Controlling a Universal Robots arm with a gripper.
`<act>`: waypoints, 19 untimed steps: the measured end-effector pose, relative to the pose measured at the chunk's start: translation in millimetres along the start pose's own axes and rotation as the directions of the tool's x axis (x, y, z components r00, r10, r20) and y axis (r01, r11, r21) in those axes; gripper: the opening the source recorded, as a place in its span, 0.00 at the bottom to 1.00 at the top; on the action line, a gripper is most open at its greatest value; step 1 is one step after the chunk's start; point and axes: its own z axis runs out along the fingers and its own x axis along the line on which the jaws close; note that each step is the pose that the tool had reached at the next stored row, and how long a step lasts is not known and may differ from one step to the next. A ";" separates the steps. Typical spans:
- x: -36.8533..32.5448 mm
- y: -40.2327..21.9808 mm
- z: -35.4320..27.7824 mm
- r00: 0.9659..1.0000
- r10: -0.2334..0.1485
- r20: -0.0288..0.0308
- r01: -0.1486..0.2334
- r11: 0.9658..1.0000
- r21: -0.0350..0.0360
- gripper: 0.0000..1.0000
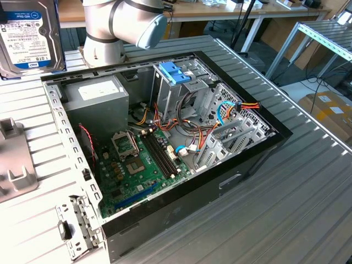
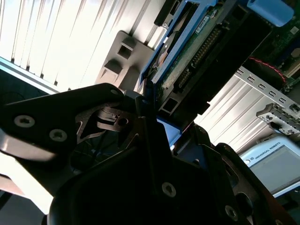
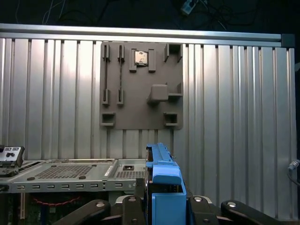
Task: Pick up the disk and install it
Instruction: 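Pick up the disk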
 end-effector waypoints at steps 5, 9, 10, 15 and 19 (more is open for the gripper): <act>1.4 -4.4 -0.3 1.000 0.000 0.000 0.000 1.000 0.000 0.37; 2.4 -8.0 -0.5 1.000 0.000 0.000 0.000 1.000 0.000 0.37; 2.7 -8.9 -0.6 1.000 0.000 0.000 0.000 1.000 0.000 0.37; 4.8 -16.8 -1.1 1.000 0.000 0.000 0.000 1.000 0.000 0.37; 5.9 -20.2 -1.3 1.000 0.000 0.000 0.000 1.000 0.000 0.37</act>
